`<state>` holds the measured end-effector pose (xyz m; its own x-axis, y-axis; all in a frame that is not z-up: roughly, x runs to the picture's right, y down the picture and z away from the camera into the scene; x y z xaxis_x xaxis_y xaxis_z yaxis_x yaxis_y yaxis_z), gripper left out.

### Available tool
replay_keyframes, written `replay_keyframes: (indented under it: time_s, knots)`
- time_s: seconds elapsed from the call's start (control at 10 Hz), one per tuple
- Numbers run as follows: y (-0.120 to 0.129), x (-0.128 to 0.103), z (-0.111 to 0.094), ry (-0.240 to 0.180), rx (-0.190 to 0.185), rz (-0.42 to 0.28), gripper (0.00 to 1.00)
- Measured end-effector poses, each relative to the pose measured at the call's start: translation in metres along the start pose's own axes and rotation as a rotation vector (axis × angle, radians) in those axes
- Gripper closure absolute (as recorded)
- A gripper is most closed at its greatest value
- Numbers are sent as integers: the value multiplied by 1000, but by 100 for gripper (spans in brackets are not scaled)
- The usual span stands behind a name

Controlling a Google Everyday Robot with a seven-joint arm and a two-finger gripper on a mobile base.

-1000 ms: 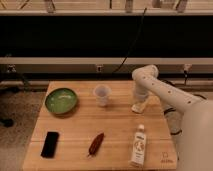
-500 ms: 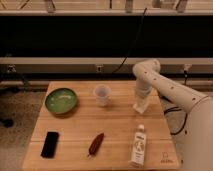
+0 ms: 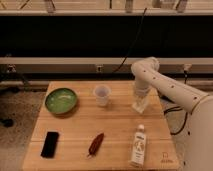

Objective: Place the white sponge in the ceramic cup

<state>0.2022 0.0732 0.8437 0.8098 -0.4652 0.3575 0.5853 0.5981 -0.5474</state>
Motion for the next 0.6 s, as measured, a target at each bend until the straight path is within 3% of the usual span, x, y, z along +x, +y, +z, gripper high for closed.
replay_keyframes:
  time_s: [0.3,0.6]
  knots:
    - [-4,-4,-30,14,-3,-24,76]
    - [-18,-13,-40,32,-1,-67,99]
